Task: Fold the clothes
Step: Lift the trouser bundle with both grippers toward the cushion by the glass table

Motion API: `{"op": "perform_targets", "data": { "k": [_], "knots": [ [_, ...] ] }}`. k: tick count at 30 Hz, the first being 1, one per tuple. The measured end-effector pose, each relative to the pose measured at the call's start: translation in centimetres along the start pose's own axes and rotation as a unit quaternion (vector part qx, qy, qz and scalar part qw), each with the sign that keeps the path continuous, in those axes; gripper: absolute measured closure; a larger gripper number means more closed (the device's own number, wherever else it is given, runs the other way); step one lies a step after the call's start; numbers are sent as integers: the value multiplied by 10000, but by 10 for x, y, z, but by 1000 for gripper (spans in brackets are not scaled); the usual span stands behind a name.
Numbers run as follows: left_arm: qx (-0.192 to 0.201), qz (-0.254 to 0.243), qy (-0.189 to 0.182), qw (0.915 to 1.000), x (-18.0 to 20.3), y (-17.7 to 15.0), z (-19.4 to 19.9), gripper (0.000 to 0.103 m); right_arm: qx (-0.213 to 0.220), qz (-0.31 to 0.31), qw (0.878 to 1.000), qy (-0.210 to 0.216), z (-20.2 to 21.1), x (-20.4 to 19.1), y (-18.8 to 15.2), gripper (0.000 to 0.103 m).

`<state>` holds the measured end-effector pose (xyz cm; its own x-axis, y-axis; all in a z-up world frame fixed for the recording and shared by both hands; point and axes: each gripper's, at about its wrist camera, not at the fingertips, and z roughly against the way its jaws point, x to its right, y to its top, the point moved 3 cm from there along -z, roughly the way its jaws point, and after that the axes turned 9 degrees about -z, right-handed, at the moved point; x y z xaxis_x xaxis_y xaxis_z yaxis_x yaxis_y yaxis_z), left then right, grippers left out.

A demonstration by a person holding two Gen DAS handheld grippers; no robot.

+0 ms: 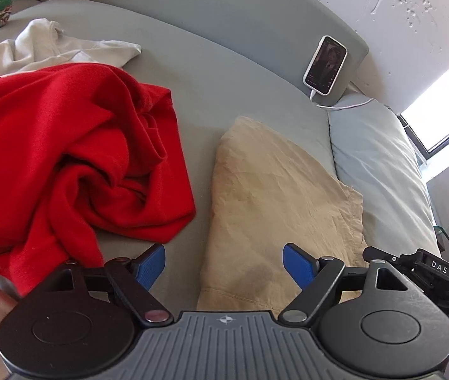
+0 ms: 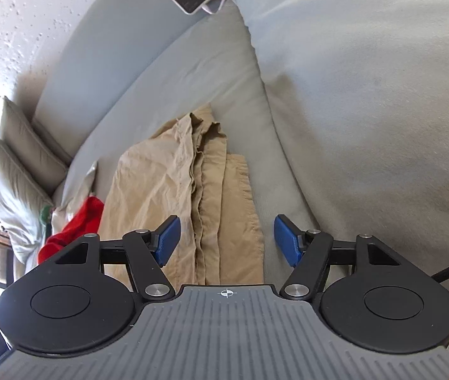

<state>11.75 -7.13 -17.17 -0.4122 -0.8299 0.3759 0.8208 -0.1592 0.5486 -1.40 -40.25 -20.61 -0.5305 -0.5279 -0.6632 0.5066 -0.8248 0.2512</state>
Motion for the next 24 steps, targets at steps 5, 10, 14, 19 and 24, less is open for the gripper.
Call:
{"op": "perform_targets", "data": {
  "k": [5, 10, 14, 19, 24],
  "knots": [
    [-23, -322, -37, 9995, 11, 2, -9, 32, -240, 308, 9984, 413, -14, -9, 0, 38],
    [28, -800, 39, 9968, 27, 3, -12, 33, -173, 513, 9980, 331, -30, -19, 2, 38],
    [68, -1182, 99, 9929, 39, 5, -15, 58, -47, 742, 9972, -108, -31, -33, -5, 81],
    [162, -1898, 289, 9813, 62, 5, -2, 76, 349, 992, 9932, -507, -15, -54, -23, 93],
    [173, -2048, 18, 9786, 83, 3, 23, 78, 762, 902, 9913, -584, 31, -70, -42, 94]
  ]
}}
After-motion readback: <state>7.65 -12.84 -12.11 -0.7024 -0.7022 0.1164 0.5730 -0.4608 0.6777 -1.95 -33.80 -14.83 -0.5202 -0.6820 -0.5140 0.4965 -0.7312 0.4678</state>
